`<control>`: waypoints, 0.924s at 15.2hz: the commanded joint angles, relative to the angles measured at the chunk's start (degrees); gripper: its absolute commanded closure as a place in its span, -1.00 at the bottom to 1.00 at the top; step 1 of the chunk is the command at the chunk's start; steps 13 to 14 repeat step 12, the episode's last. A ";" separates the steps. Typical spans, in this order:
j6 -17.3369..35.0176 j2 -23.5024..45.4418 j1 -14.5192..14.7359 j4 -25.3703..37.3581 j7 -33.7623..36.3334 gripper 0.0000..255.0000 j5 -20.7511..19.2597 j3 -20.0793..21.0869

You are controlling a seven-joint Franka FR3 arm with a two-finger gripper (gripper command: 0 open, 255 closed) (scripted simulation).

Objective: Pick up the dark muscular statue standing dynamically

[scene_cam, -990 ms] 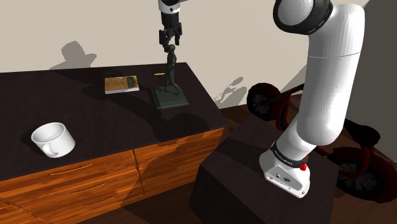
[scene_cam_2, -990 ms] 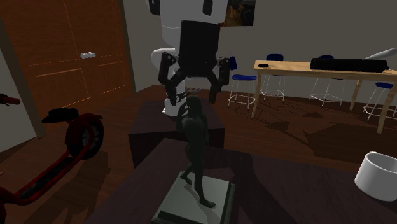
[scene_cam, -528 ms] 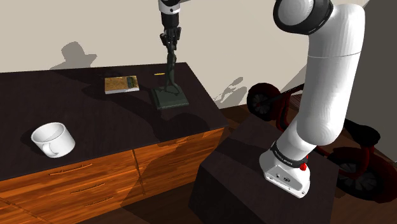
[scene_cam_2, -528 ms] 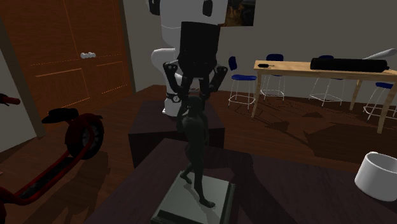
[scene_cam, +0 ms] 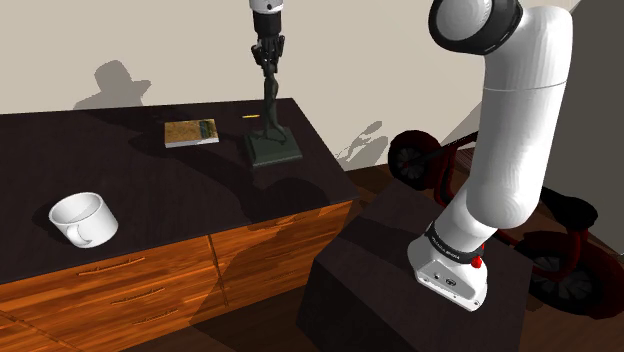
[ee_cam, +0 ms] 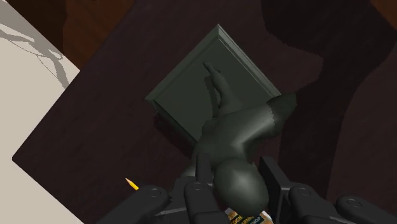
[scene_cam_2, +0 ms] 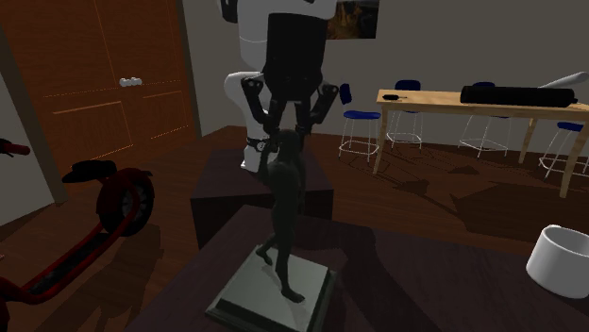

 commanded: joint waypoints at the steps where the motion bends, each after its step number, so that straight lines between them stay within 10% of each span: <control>1: -1.58 -0.03 0.07 1.64 -0.17 1.00 0.03 0.01; 14: -9.48 1.51 0.55 11.13 -0.96 1.00 -0.02 0.00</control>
